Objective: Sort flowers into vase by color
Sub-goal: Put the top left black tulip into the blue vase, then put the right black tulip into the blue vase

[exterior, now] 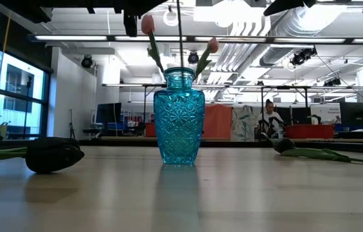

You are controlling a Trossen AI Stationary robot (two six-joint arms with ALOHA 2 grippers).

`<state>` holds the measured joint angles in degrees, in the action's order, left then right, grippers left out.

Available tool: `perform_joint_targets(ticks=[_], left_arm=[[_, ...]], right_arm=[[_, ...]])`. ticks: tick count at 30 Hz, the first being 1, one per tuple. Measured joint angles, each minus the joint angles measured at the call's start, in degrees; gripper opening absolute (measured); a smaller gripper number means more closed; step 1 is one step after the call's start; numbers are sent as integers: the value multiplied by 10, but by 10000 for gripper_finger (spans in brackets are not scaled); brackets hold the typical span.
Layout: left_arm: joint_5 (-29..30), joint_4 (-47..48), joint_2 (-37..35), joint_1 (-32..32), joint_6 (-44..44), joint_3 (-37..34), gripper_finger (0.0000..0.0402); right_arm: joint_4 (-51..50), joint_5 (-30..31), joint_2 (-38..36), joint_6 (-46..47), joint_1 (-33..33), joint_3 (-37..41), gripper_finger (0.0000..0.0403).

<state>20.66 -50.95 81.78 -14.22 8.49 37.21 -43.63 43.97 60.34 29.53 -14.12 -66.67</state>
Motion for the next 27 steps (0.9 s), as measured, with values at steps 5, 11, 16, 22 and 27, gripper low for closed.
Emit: perform_joint_targets(ticks=[5,11,16,22,27], left_arm=[[1,12,0,0,5,0,83],[-2,39,0,0,17,0,150],[-37,78,-1,0,22,0,191],[-51,148,-30,1,22,0,211],[-49,203,-68,15,-14,1,212]], right_arm=[[-2,0,0,0,0,0,296],[-3,-21,0,0,0,0,296],[-3,-24,0,0,0,0,296],[-2,-24,0,0,0,0,296],[-2,-24,0,0,0,0,296]])
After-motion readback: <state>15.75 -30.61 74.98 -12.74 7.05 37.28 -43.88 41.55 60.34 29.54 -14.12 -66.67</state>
